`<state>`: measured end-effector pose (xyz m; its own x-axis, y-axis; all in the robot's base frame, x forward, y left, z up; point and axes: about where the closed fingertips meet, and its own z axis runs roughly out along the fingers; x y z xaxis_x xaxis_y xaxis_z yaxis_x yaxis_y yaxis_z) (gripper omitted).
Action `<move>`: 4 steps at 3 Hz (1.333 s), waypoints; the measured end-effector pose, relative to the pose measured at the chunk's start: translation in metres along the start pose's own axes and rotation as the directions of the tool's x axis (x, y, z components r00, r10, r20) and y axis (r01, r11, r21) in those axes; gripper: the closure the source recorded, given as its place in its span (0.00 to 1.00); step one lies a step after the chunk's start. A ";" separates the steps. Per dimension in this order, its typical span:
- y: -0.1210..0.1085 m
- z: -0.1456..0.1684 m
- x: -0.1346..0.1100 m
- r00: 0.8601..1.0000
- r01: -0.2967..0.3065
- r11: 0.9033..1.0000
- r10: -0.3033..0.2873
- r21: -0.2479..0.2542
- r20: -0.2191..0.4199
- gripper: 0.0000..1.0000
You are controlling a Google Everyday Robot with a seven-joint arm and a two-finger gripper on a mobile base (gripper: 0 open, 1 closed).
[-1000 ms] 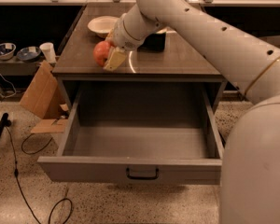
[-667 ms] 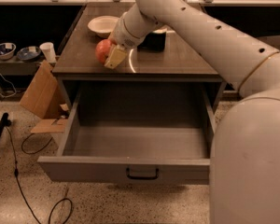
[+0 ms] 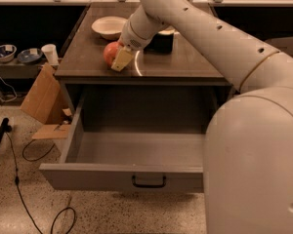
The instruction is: Pick apple from top drawer and place on counter
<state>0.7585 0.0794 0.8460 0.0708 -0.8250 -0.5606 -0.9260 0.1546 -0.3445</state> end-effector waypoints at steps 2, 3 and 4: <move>-0.001 0.003 0.000 1.000 -0.010 1.000 0.010 -0.007 0.000 0.29; -0.001 0.002 -0.003 1.000 -0.003 1.000 0.003 -0.011 0.006 0.06; -0.001 -0.002 -0.008 1.000 0.013 1.000 -0.013 -0.015 0.018 0.00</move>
Offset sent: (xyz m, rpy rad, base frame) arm 0.0034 0.0006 0.0073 0.0102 0.0011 0.0029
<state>0.7578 0.0851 0.8520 0.0895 -0.8173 -0.5693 -0.9305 0.1353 -0.3405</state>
